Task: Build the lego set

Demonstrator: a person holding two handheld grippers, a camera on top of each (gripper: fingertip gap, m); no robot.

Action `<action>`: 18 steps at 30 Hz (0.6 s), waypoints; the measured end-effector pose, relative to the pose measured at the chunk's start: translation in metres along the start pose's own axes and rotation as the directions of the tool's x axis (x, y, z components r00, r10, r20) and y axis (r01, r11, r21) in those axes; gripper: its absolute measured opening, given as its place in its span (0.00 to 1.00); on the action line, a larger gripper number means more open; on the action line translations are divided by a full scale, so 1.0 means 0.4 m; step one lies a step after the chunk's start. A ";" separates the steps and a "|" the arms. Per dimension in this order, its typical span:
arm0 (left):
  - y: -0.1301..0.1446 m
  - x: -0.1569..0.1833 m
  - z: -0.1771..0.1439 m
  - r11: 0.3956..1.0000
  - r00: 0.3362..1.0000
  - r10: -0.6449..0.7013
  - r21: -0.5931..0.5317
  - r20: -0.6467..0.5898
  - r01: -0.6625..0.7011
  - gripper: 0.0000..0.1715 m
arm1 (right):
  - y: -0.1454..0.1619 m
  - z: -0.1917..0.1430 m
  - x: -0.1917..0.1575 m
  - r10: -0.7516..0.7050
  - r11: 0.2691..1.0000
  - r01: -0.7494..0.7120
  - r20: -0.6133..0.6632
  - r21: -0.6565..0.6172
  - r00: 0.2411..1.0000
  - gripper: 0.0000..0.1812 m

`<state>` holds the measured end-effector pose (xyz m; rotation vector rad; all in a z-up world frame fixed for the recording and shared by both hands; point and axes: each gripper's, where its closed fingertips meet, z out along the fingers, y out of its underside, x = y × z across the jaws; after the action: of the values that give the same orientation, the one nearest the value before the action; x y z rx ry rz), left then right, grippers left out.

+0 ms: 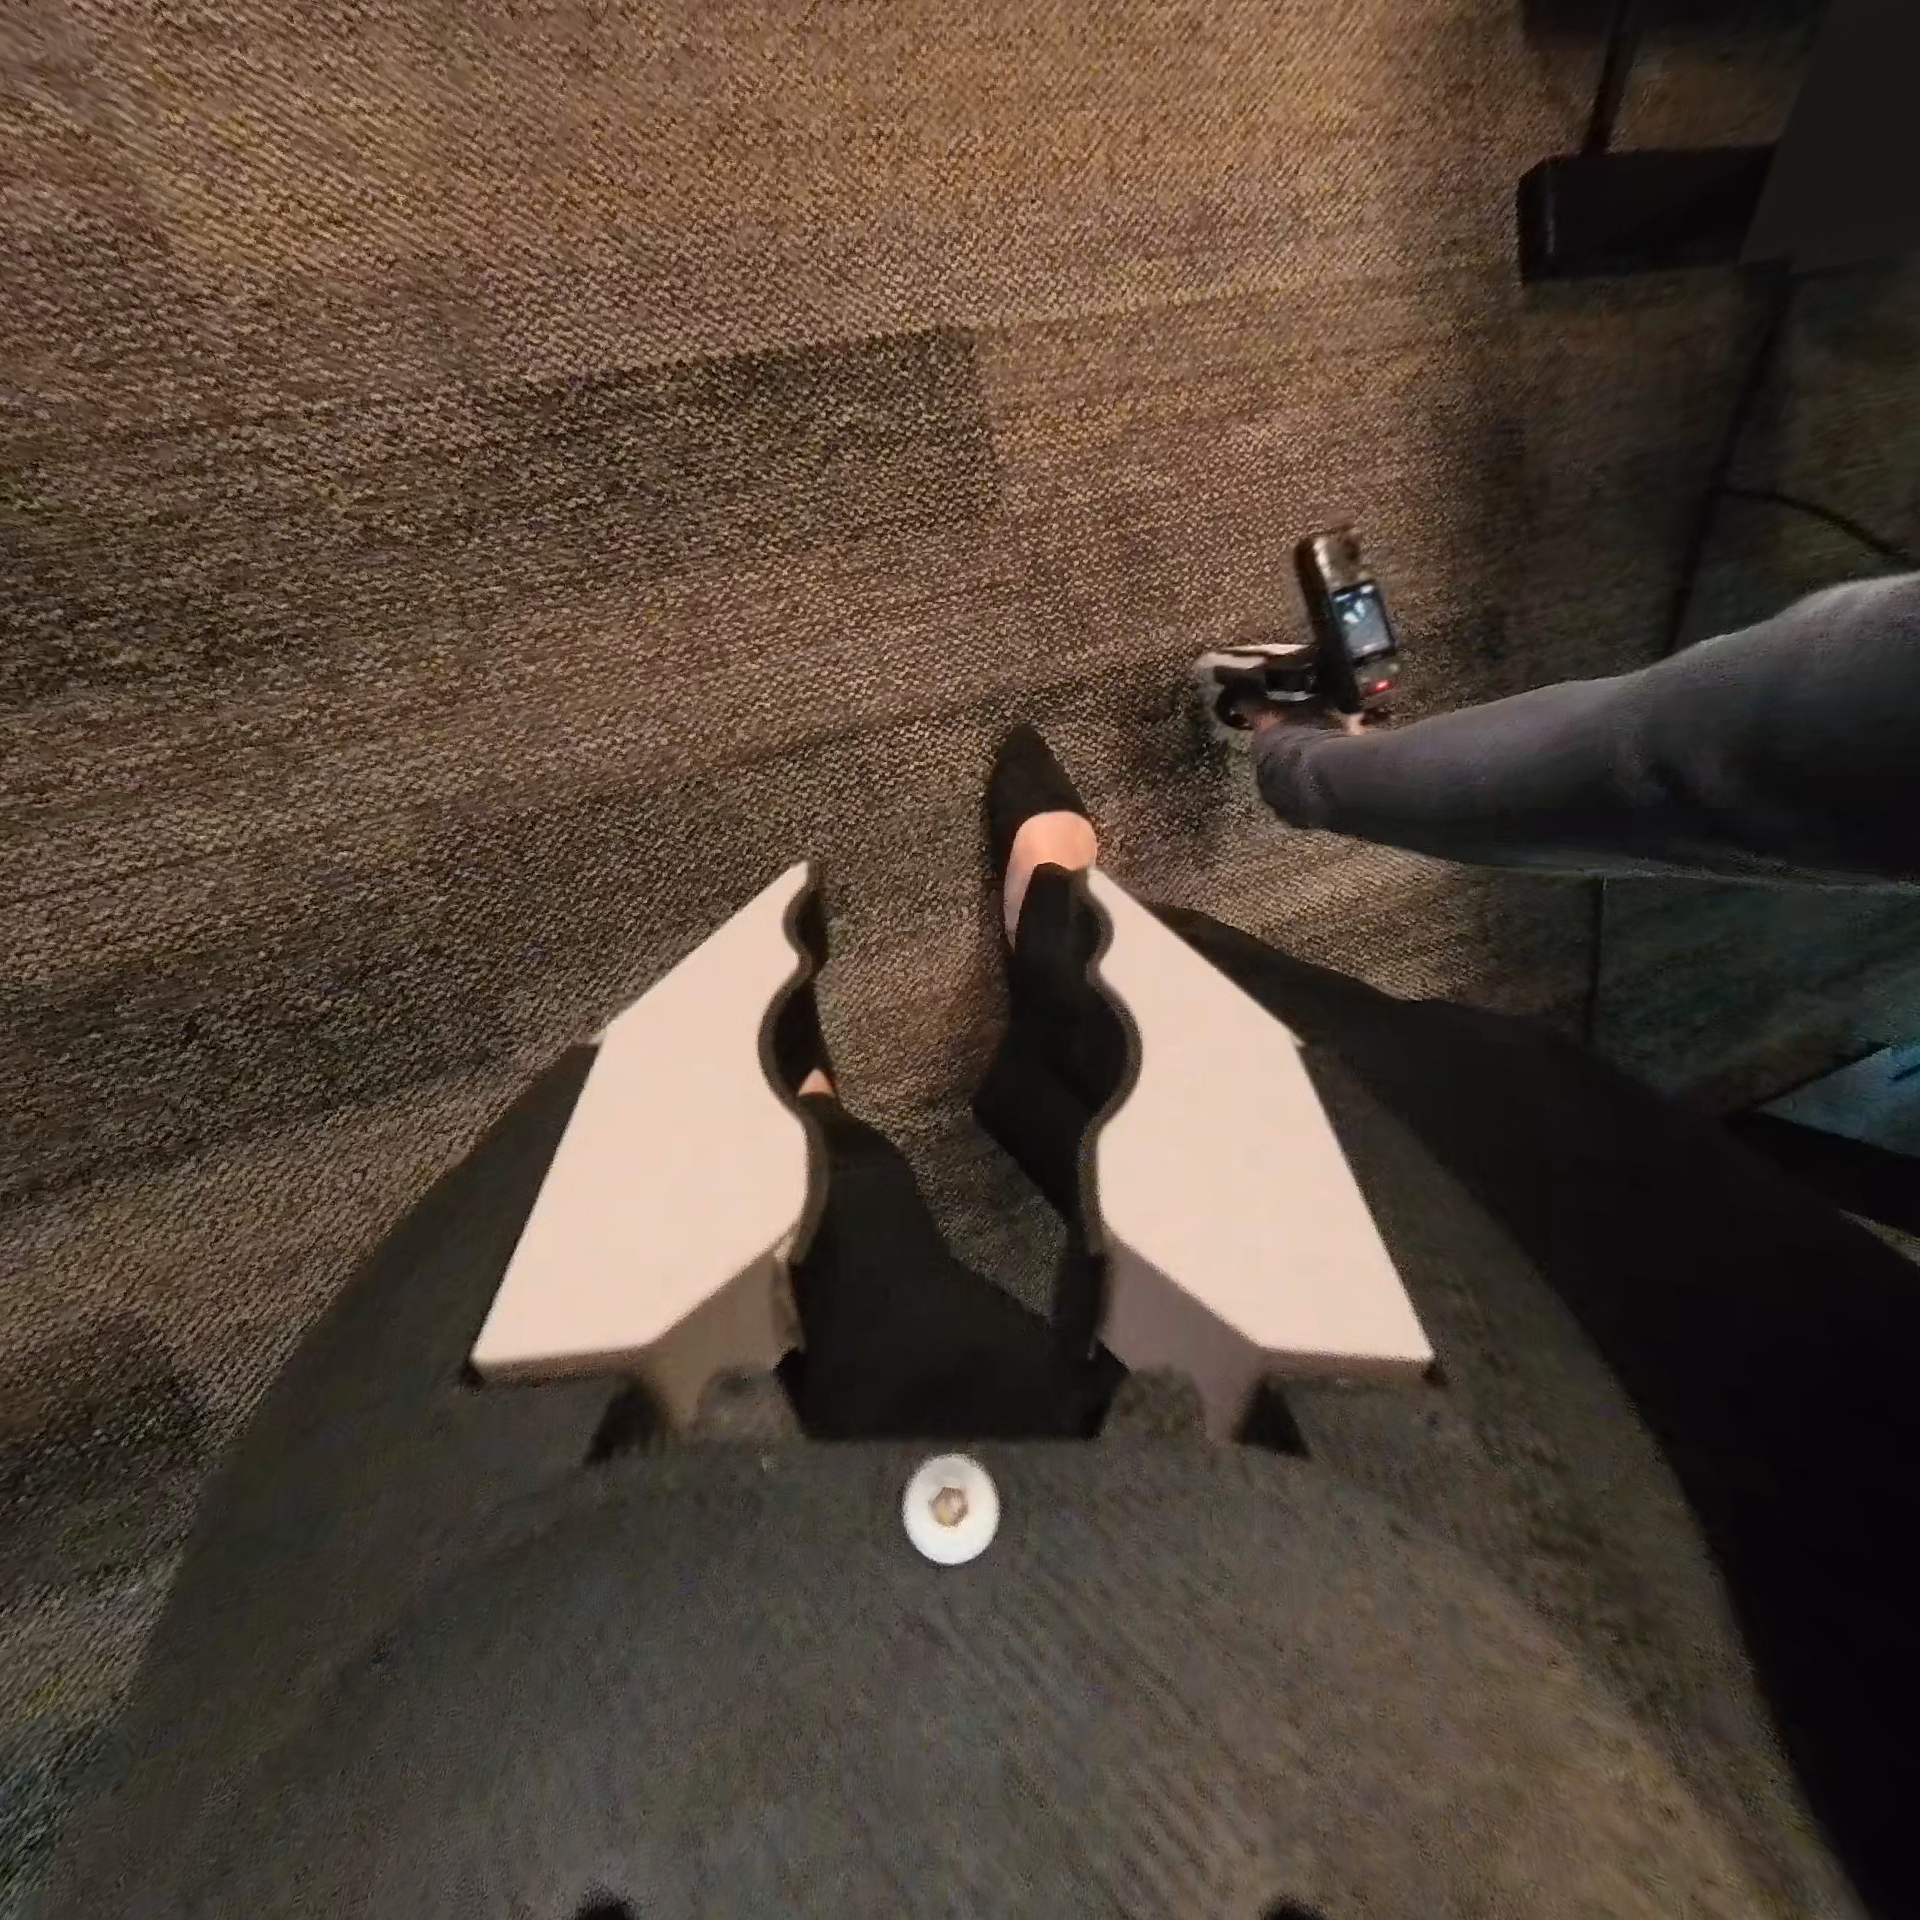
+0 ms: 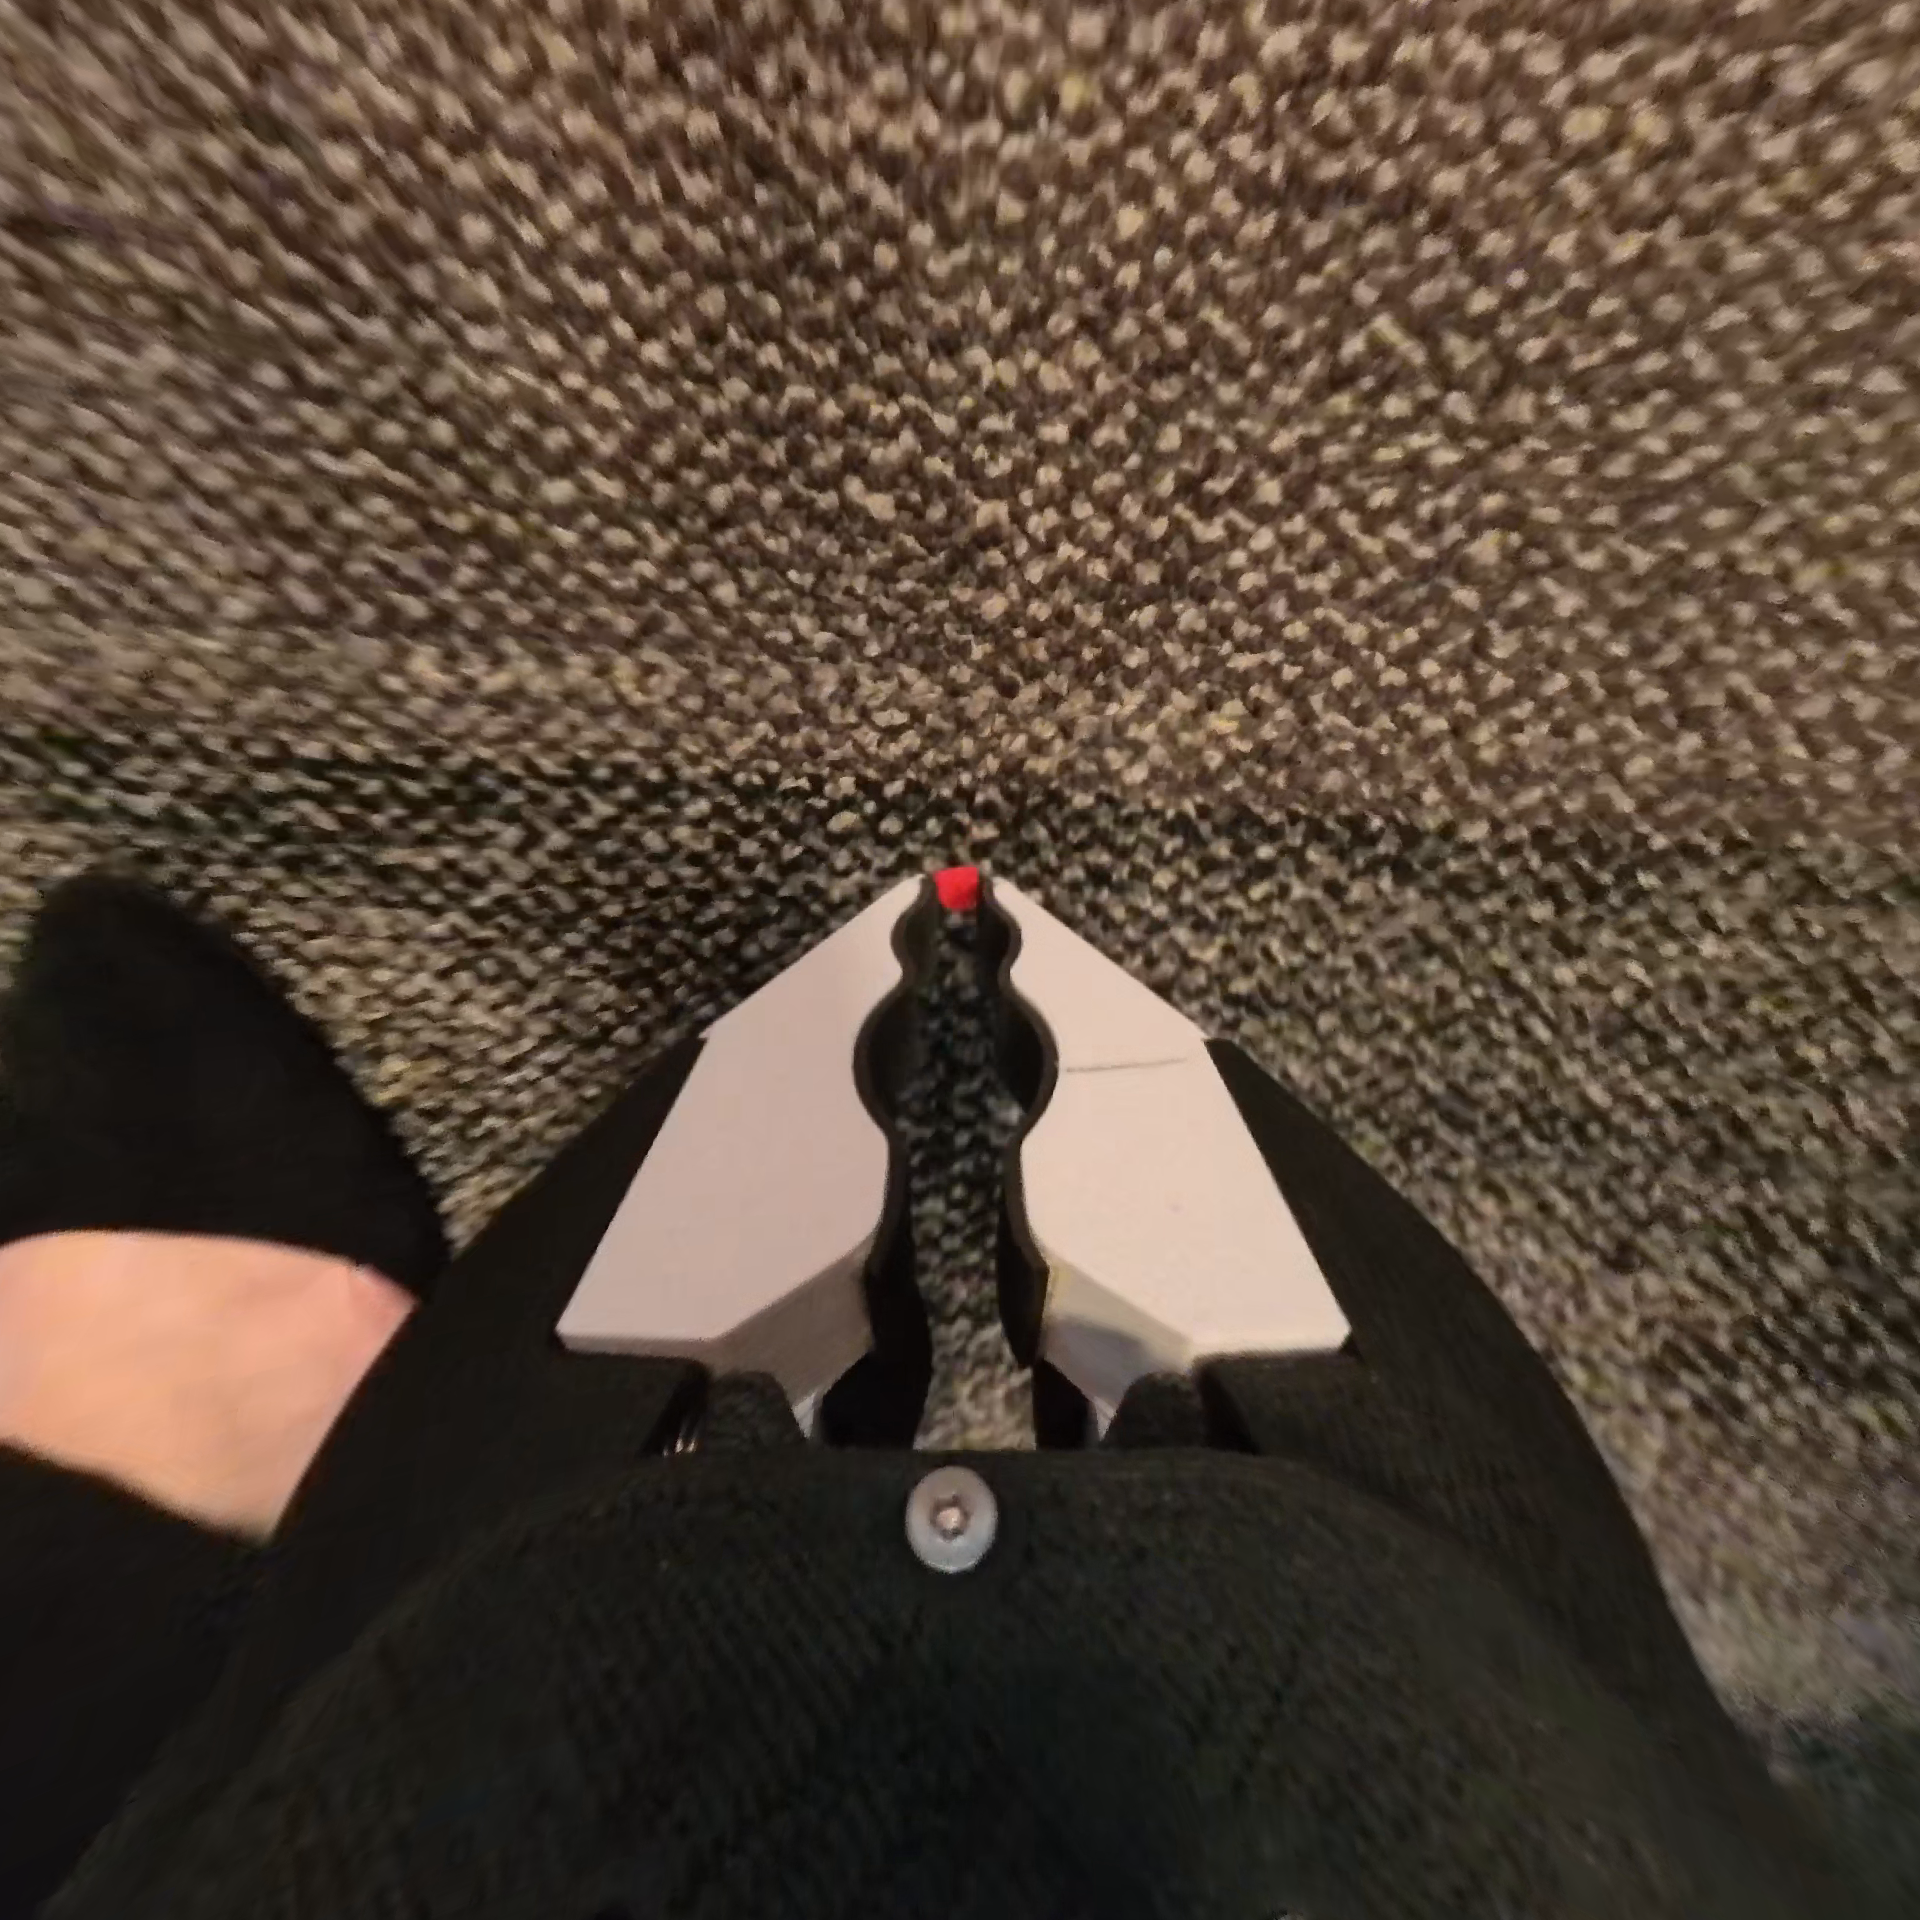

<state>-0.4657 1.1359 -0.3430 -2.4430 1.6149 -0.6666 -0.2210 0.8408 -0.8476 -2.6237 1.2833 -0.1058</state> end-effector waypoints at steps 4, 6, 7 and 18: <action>0.041 0.036 -0.047 0.996 0.992 -0.041 -0.085 -0.119 0.031 0.28 | -0.014 -0.185 -0.010 0.080 0.997 -0.080 -0.024 -0.016 0.997 0.03; 0.061 0.061 -0.072 0.985 0.968 -0.136 -0.135 -0.211 0.109 0.22 | -0.049 -0.318 0.004 0.114 0.993 -0.114 -0.056 0.004 0.992 0.03; 0.055 0.058 -0.082 0.980 0.962 -0.173 -0.129 -0.209 0.148 0.17 | -0.073 -0.391 0.010 0.128 0.992 -0.128 -0.057 0.009 0.990 0.03; 0.001 -0.153 -0.109 0.888 0.890 0.371 -0.380 0.263 -0.259 0.00 | -0.276 -1.184 0.156 0.174 0.984 -0.170 -0.092 0.056 0.980 0.03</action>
<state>-0.5051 1.1964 -0.3216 -2.2392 2.0445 0.0775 -0.1728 0.7799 -0.3635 -2.4821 1.5139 -0.2347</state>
